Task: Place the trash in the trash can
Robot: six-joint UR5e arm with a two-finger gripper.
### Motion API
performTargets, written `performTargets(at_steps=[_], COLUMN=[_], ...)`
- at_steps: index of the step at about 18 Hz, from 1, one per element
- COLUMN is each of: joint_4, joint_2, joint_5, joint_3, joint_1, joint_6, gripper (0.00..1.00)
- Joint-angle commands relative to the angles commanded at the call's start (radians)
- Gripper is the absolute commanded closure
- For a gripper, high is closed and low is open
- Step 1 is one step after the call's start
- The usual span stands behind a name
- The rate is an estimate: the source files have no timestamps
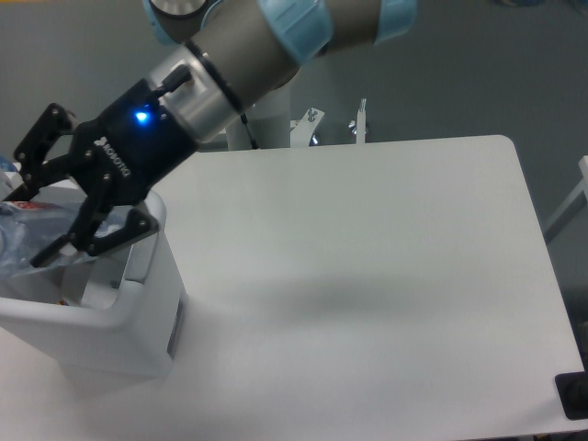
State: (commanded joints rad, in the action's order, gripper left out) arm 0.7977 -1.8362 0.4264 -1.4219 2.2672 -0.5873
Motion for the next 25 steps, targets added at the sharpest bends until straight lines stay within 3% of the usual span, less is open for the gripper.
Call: performTargets(at_steps=[4,6,9,14,25], joint_4=[-0.002,-0.003,-0.003,-0.003,-0.002], joint_2=[-0.005,-0.002,0.017,0.025,0.02], joint_5=[0.002,0.002,0.003,0.002,0.005], joint_3=[-0.035,-0.064,-0.101,-0.112,-0.135], joint_1=[-0.017,-0.021,-0.031,-0.005,0.345], joint_6=[-0.035,-0.103,-0.16,-0.158,-0.163], gripper=[0.38,0.2,0.01,0.0,0.0])
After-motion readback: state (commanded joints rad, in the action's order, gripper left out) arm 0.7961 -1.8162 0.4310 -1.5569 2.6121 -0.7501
